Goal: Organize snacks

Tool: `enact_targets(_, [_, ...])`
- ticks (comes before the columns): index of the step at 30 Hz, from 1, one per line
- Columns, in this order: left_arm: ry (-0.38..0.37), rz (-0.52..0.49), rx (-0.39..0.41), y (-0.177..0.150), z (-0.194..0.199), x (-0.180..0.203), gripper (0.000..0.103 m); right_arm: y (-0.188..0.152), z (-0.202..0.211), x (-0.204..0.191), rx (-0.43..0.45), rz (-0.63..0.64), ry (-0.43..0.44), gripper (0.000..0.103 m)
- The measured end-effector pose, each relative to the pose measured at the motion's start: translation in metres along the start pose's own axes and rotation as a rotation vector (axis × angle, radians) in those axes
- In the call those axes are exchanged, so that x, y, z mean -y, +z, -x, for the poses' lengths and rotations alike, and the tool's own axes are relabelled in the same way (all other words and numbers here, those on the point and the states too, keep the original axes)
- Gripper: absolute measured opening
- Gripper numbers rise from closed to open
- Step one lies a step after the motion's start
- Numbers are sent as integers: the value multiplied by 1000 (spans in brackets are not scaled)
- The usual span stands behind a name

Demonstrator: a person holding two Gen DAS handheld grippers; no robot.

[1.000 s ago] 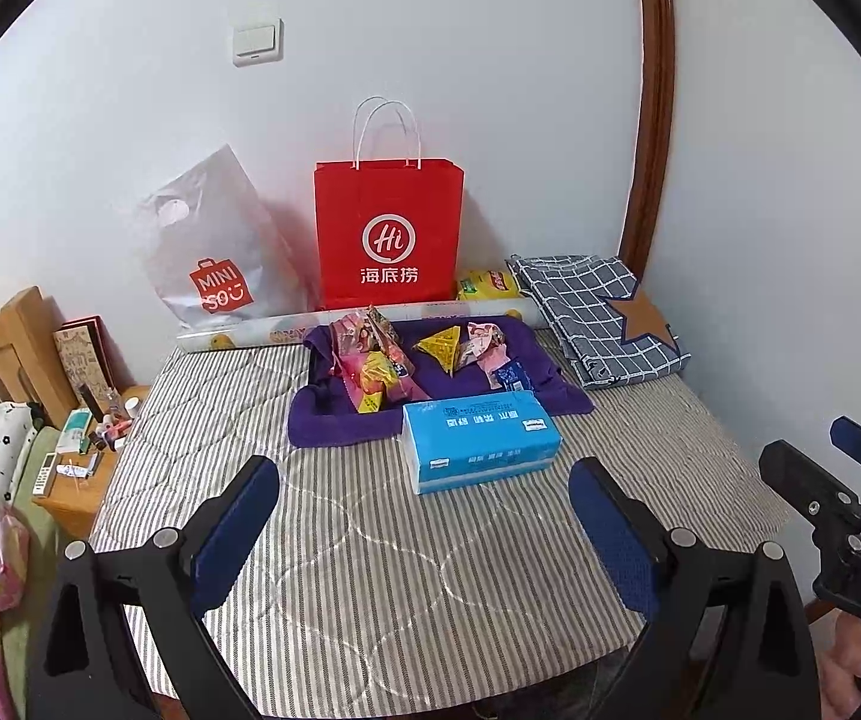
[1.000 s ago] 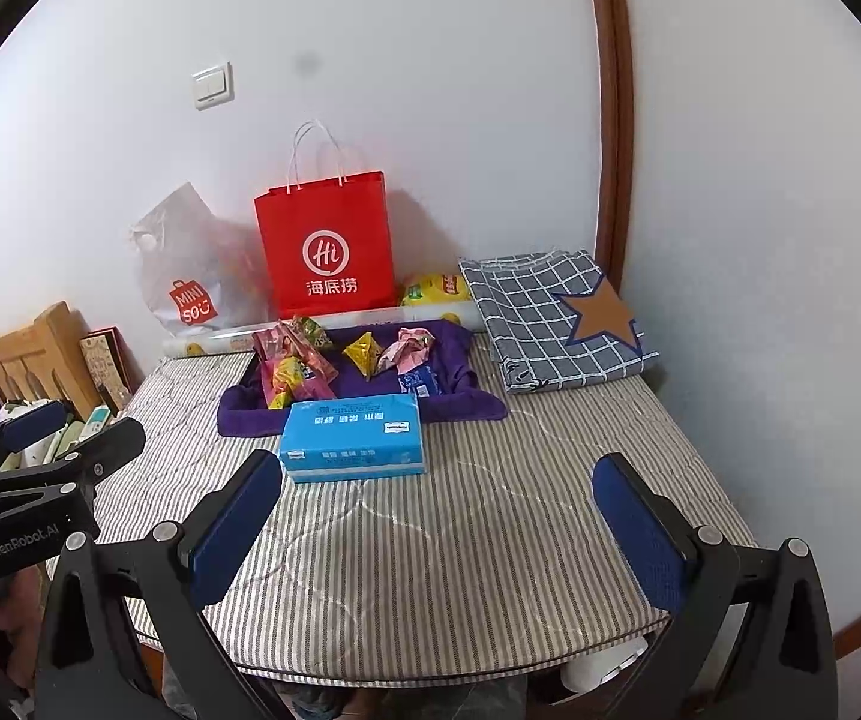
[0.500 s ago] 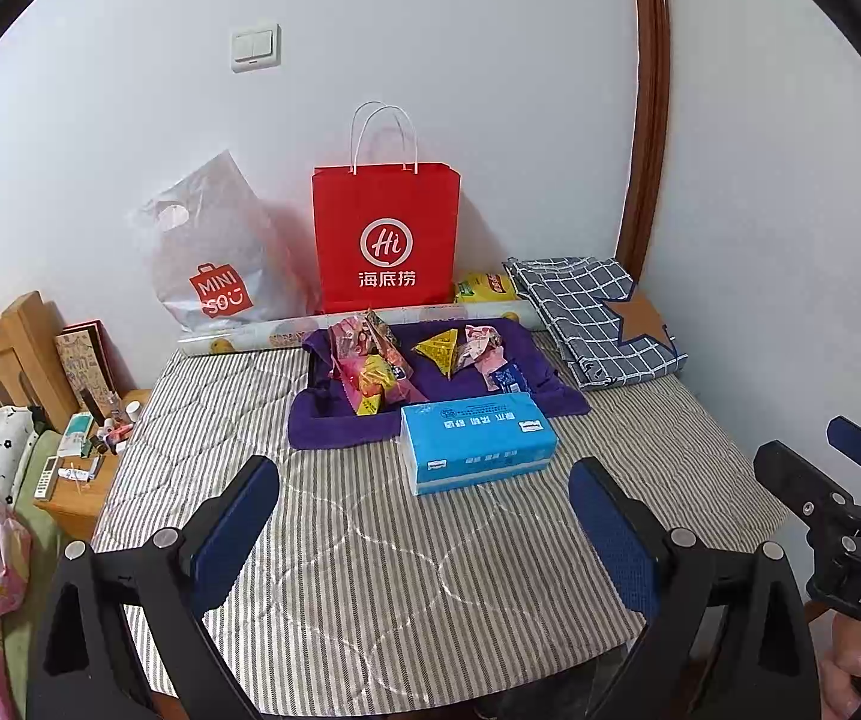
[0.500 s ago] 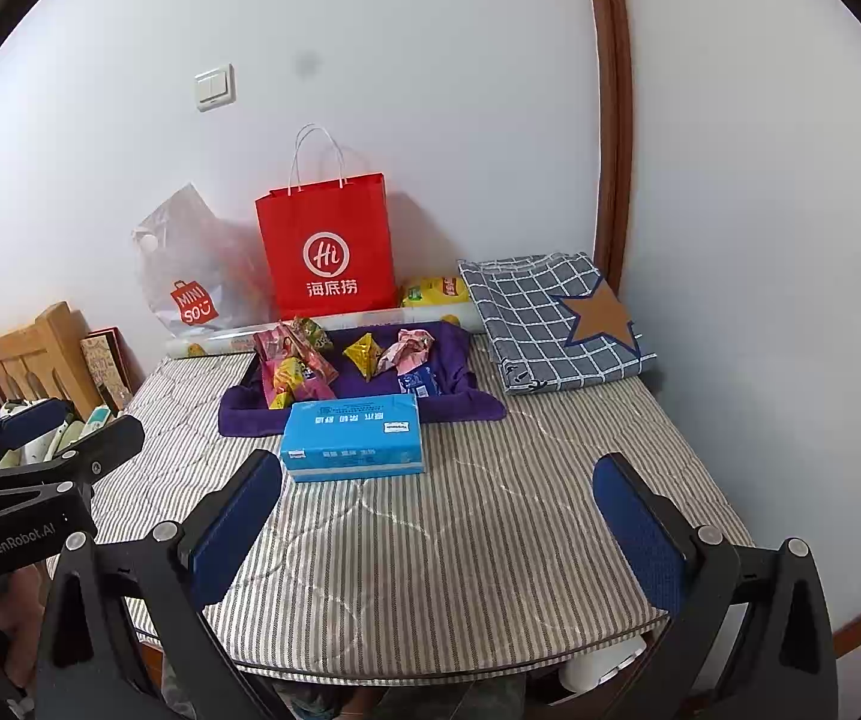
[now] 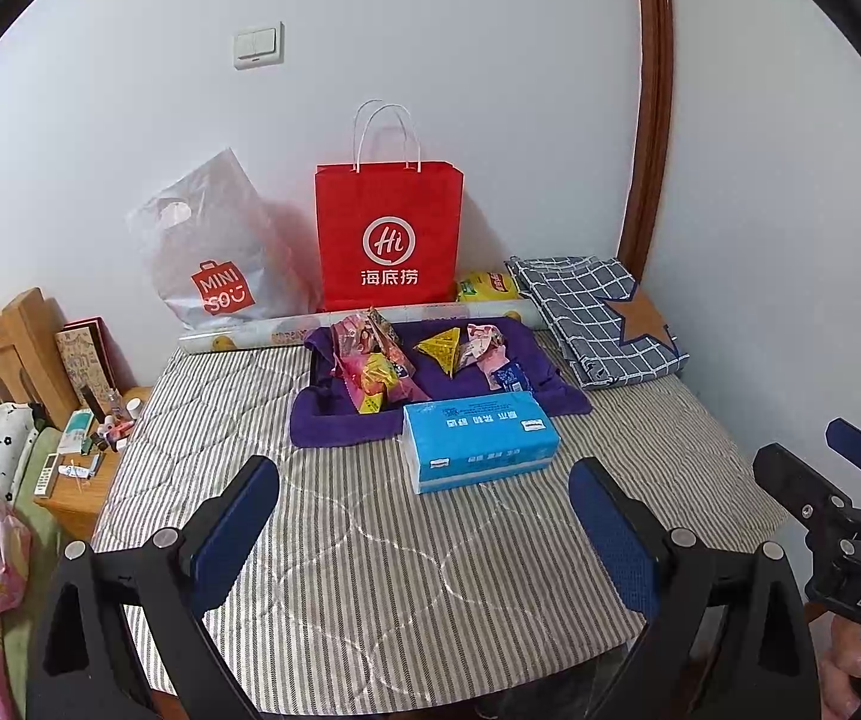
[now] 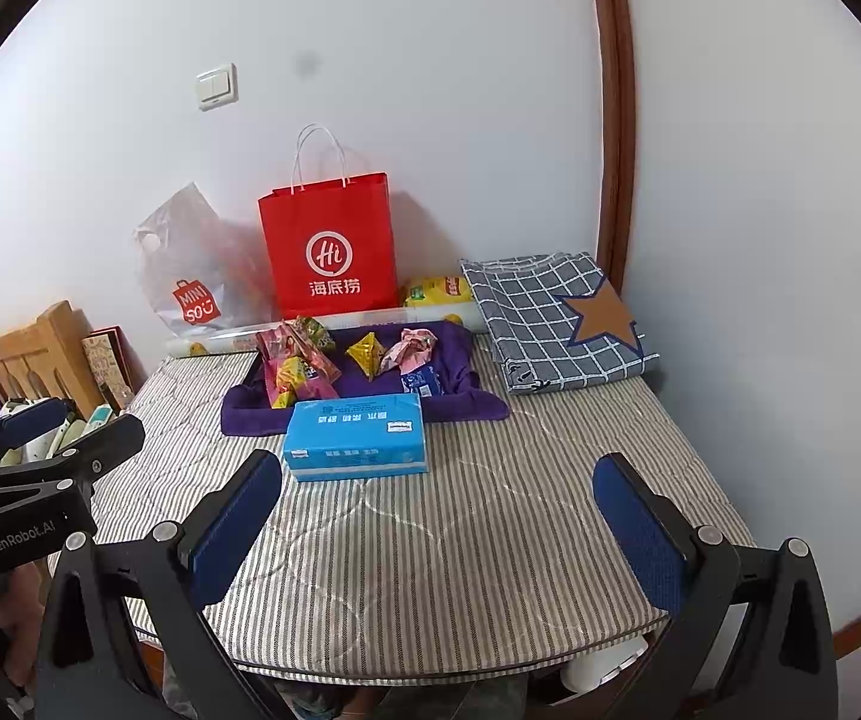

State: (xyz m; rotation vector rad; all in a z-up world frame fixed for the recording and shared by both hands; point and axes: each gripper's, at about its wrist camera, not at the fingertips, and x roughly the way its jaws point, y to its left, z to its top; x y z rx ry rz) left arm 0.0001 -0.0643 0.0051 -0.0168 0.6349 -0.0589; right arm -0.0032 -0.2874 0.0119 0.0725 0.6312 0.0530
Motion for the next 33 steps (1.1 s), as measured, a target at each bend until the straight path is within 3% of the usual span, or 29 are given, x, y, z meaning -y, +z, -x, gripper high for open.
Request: enact_targets(33, [7,5,-1,-1,-2,-3,98,-2,0,-4,8,3,4,102])
